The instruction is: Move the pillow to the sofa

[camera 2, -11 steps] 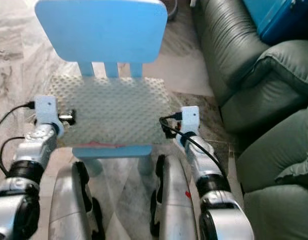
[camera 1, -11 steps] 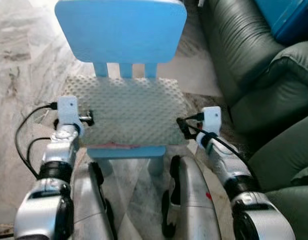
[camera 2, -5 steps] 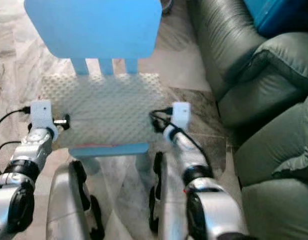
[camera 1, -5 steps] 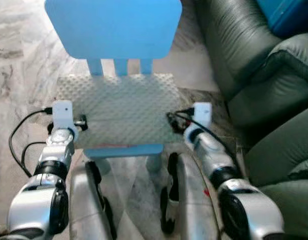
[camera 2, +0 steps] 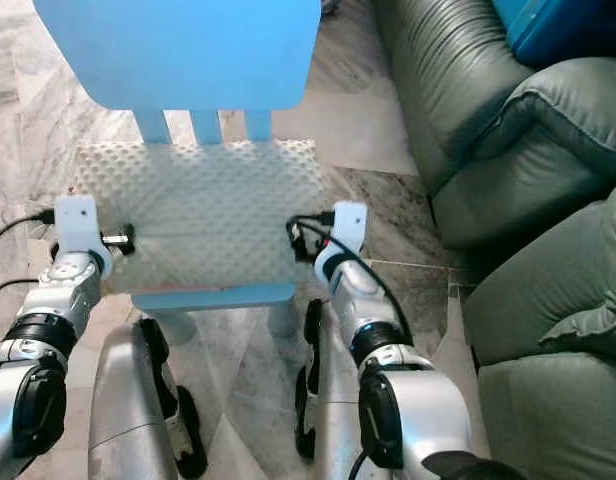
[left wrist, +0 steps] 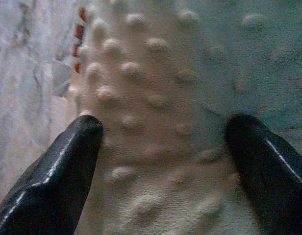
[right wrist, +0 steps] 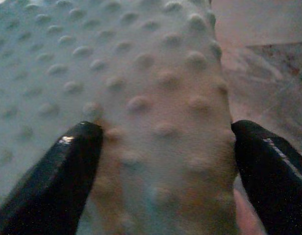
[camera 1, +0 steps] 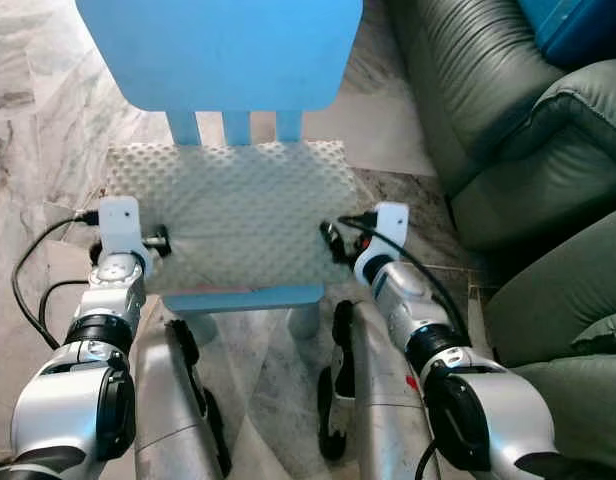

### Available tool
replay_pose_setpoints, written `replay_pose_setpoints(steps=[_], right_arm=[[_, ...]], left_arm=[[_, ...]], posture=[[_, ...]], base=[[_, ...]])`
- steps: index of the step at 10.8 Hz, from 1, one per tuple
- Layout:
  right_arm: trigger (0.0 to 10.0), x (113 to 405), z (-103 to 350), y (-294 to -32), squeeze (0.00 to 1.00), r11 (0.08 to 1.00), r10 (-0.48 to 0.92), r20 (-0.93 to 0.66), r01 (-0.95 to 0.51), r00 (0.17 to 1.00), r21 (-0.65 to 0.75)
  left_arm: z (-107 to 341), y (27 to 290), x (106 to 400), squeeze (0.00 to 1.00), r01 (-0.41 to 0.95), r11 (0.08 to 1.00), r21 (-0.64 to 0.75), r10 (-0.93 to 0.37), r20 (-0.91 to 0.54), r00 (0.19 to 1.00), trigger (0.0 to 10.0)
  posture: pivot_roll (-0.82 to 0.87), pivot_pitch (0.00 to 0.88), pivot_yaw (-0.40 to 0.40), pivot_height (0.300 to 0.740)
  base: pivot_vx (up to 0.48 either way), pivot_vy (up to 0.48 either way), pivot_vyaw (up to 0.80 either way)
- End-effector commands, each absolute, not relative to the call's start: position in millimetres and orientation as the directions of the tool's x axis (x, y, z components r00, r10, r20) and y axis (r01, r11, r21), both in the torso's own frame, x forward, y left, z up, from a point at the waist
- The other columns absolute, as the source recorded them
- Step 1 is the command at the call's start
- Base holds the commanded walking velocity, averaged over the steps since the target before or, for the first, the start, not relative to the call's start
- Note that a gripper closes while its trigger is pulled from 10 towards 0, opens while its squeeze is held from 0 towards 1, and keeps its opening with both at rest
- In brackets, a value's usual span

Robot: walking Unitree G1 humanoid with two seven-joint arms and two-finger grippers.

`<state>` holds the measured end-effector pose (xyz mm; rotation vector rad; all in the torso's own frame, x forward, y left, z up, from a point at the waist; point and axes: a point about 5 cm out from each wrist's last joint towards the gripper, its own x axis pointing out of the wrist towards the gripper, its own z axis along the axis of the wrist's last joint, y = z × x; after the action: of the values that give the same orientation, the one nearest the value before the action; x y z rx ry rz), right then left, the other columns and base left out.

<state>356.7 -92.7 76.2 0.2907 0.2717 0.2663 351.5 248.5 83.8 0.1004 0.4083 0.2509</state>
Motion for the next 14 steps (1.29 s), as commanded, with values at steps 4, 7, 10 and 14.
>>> replay_pose_setpoints(steps=[4, 7, 10, 14], right_arm=[[0.0, 349.6, 62.4, -90.8, 0.00, 0.922, 0.289, -0.290, -0.184, 0.912, 0.341], [0.0, 347.5, 58.8, -91.6, 0.00, 0.922, 0.288, -0.302, -0.178, 0.909, 0.343], [0.0, 347.7, 58.3, -94.1, 0.00, 0.923, 0.280, -0.307, -0.167, 0.910, 0.347], [0.0, 348.4, 59.5, -94.0, 0.00, 0.923, 0.286, -0.303, -0.177, 0.909, 0.341]], left_arm=[[44.3, 227.9, 333.1, 0.00, -0.165, 0.984, 0.066, 0.173, -0.558, 0.812, 0.0], [43.6, 223.6, 333.7, 0.00, -0.150, 0.987, 0.049, 0.152, -0.560, 0.815, 0.0], [43.1, 221.4, 333.9, 0.00, -0.145, 0.989, 0.034, 0.139, -0.559, 0.817, 0.0], [44.1, 217.0, 335.6, 0.00, -0.138, 0.990, 0.019, 0.126, -0.552, 0.824, 0.0]], posture=[[0.00, 0.295, -0.113, 0.517], [0.00, 0.286, -0.114, 0.517], [0.00, 0.278, -0.113, 0.517], [0.00, 0.262, -0.115, 0.517]], base=[[0.000, 0.000, 0.00], [0.000, 0.000, 0.00], [0.000, 0.000, 0.00], [0.000, 0.000, 0.00]])
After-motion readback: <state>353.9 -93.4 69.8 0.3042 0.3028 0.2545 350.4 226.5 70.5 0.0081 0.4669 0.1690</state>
